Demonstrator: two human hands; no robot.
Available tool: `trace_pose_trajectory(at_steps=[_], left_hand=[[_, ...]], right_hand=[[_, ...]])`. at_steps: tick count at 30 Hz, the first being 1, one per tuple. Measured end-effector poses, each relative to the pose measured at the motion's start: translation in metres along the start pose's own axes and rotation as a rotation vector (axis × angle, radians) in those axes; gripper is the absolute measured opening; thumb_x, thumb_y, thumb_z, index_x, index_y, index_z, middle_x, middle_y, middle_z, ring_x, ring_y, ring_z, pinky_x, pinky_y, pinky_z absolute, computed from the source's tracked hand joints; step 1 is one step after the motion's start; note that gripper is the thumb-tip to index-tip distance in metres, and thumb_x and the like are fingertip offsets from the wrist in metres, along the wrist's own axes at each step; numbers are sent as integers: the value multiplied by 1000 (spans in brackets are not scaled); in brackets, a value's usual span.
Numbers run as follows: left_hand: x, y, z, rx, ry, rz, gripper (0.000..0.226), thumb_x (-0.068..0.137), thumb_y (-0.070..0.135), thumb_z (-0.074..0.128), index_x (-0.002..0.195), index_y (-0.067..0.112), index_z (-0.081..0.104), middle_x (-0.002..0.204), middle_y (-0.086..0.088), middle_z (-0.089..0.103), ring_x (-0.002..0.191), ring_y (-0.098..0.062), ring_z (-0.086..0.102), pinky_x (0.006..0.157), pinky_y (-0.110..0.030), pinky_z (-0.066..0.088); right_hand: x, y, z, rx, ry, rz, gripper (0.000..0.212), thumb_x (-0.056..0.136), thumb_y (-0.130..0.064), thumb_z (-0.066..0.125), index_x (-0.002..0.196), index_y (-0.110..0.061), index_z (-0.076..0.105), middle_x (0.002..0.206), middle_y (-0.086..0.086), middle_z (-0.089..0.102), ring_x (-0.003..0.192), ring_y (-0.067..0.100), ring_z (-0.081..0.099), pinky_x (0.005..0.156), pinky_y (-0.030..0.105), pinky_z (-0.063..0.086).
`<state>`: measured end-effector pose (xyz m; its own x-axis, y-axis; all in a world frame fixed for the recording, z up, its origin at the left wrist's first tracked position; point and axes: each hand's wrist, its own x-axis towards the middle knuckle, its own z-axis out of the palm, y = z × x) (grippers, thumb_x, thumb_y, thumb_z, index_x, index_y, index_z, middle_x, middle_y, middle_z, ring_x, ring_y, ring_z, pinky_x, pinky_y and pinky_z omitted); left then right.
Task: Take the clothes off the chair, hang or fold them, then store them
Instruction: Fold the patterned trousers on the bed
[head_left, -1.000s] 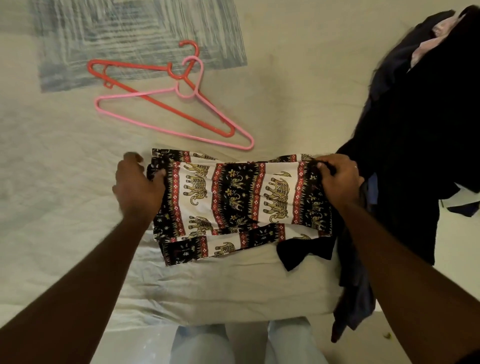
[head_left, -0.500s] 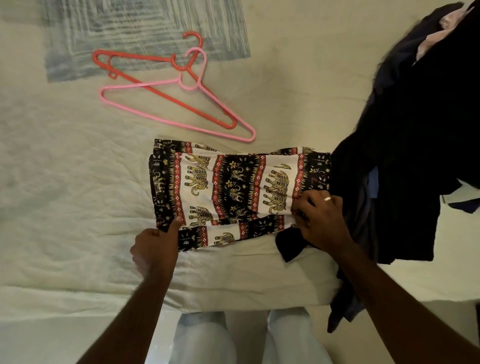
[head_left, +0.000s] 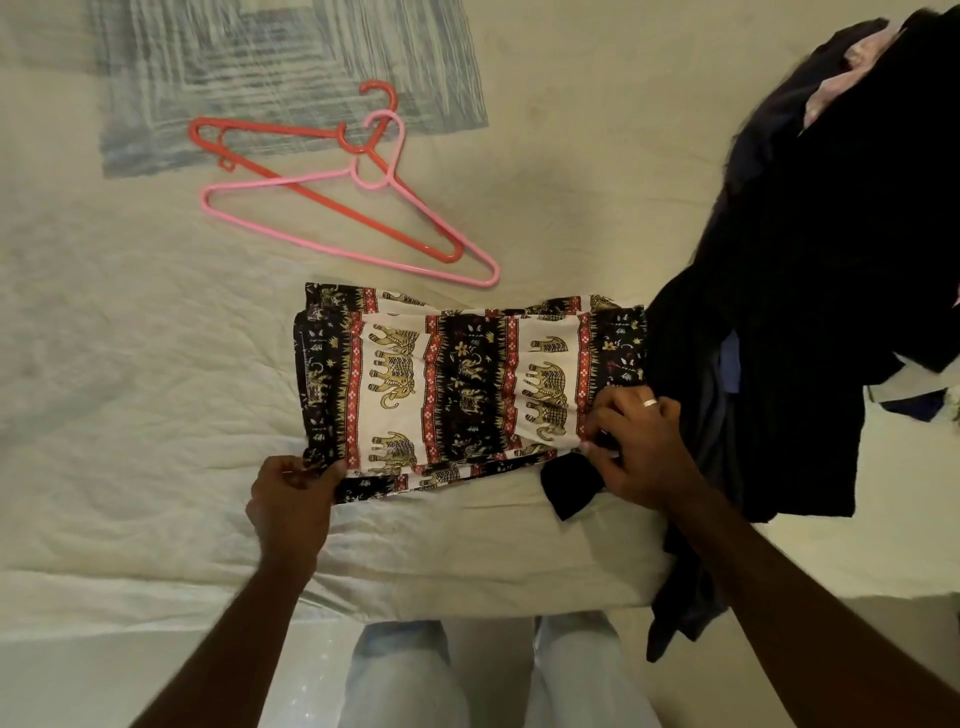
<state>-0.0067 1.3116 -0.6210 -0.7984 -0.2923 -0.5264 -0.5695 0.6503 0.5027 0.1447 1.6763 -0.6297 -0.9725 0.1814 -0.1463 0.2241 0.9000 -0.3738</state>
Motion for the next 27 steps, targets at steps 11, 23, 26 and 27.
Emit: trace_pose_trajectory(at_steps=[11,23,26,27], left_hand=[[18,85,58,557,-196,874,45,86,48,74,119,19,64,129,-7,57,125,-26,47,103,-54,33],[117,183,12,415,-185,742,27,94,42,66,107,20,61,110,-1,64,110,-25,55,94,-44,35],[136,185,6,394,-215,739,24,94,42,66,107,22,60,106,2,62,107,-22,55,94,-44,36],[142,186,5,383,-222,745,23,95,41,66,107,22,60,105,3,61,107,-21,54,93,-44,35]], right_hand=[[84,-26,-6,57,147,373,16,96,-24,58,111,-21,62,119,2,59,114,25,51,96,44,37],[277,-108,-12,88,-101,165,12,101,-25,51,112,-23,58,111,0,62,104,23,58,89,41,36],[319,-123,-9,73,-110,225,15,99,-19,48,110,-21,58,106,2,63,101,27,61,89,42,42],[331,-128,-6,70,-112,247,17,100,-20,47,113,-21,57,110,4,62,104,28,60,92,44,44]])
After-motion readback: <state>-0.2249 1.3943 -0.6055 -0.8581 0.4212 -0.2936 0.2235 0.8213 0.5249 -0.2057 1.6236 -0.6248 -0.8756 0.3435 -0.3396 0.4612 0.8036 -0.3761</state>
